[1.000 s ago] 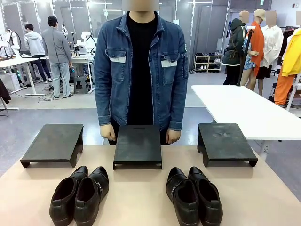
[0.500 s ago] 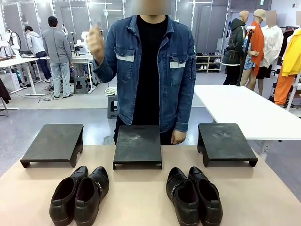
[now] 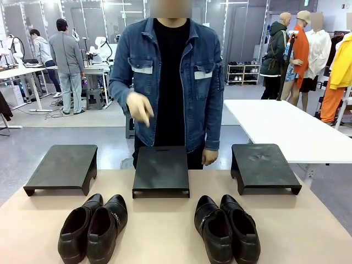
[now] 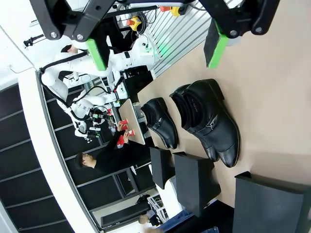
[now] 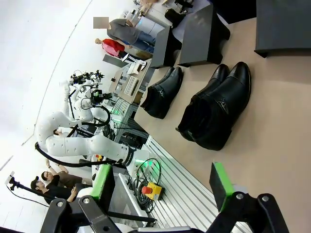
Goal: Place the shoes on the stand as instructed by the person.
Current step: Pick up one pair of Shoes and place it on the Shoes Stand indicated by the person.
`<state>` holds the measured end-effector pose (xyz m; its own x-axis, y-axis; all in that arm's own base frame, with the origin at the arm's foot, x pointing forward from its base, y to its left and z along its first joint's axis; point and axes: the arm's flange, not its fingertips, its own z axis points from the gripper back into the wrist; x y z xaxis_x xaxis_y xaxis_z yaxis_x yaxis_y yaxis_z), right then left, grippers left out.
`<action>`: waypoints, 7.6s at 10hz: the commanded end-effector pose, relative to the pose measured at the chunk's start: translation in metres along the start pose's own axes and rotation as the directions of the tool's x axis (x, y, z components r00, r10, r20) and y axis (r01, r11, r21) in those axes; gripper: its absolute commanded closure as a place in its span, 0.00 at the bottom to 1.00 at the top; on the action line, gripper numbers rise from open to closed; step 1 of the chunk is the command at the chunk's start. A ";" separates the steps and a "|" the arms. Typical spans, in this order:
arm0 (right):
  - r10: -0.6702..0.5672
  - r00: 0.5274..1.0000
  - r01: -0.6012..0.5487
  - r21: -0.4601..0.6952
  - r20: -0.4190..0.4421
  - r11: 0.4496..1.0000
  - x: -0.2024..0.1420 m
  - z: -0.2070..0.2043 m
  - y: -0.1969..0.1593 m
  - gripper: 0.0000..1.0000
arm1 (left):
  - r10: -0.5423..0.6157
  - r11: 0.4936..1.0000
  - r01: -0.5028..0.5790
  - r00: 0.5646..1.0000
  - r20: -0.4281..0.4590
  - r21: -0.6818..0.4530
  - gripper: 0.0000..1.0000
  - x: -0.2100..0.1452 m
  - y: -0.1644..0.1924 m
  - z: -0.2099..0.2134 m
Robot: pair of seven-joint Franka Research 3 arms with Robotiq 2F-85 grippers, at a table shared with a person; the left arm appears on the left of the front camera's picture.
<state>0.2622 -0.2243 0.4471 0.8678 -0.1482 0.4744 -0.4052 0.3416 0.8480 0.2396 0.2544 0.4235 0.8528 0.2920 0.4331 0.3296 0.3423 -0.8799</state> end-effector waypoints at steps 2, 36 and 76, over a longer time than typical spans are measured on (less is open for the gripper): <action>0.012 1.000 -0.012 0.006 0.000 1.000 -0.001 0.002 0.001 0.00 | -0.018 1.000 0.018 1.000 0.000 -0.014 0.00 -0.002 -0.002 0.001; 0.012 1.000 -0.012 0.006 0.000 1.000 -0.001 0.002 0.001 0.00 | 0.127 0.375 0.248 0.941 -0.314 0.893 0.00 -0.055 -0.098 -0.448; 0.012 1.000 -0.012 0.006 0.000 1.000 -0.001 0.002 0.001 0.00 | 0.048 0.333 0.194 0.974 -0.222 0.923 0.92 -0.030 -0.238 -0.504</action>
<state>0.2622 -0.2242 0.4472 0.8694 -0.1472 0.4717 -0.4021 0.3442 0.8484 0.3256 -0.2689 0.5116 0.9439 0.0834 0.3196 -0.0751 0.9964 -0.0385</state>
